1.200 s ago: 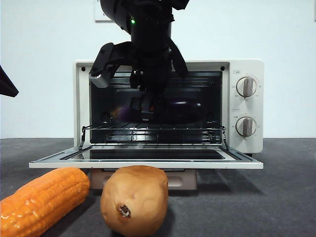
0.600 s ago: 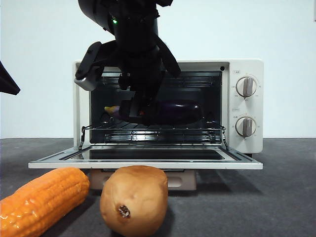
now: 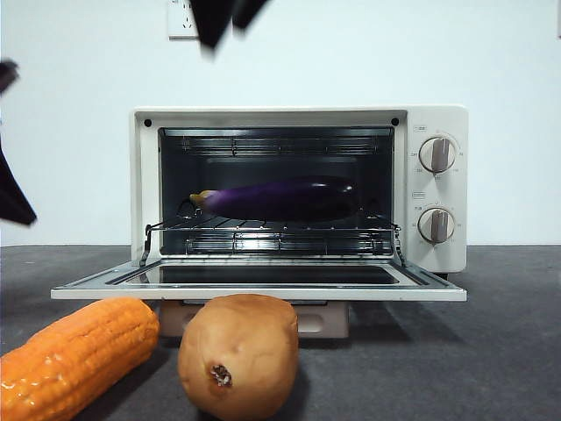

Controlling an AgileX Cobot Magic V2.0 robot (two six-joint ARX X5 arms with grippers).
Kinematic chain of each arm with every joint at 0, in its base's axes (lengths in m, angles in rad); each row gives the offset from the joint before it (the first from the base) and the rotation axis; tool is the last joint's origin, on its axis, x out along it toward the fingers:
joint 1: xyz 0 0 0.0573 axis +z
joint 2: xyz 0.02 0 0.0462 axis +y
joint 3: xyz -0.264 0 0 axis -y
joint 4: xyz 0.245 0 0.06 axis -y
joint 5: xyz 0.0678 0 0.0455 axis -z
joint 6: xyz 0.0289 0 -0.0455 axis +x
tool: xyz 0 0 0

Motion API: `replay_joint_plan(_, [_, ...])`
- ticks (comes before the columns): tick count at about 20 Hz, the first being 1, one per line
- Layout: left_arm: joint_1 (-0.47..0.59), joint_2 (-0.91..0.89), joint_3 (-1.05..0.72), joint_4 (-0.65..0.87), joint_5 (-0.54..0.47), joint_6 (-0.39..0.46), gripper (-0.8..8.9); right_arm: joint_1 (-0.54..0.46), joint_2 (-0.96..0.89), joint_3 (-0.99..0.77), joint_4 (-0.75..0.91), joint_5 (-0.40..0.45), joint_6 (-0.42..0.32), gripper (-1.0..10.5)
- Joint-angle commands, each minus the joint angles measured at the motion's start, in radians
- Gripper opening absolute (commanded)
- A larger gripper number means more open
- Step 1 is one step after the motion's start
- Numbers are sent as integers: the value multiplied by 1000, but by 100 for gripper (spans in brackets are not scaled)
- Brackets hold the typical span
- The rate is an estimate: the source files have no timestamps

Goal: Take the eggplant from the table,put the eggplant in the oven

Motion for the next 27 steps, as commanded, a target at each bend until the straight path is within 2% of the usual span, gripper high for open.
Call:
replay_joint_plan(1, [-14,83,5,9,2,2,4,72,-108,21,-54,-1,105,161])
replay_joint_plan(6, [-66,214,5,41,2,-4,4,170,-356,21,-106,-1,180,3])
replay_joint_plan(14, [-141,291,6,75,-10,-18,4,185,-542,21,-158,0,277,3])
replay_joint_plan(22, [-199,335,6,82,-8,-18,4,185,-668,21,-166,-1,310,3])
replay_joint_plan(24, [-203,340,6,77,12,-13,4,185,-686,21,-166,-1,313,3])
replay_joint_plan(27, [-201,341,6,60,92,11,4,185,-708,21,-167,-1,313,3])
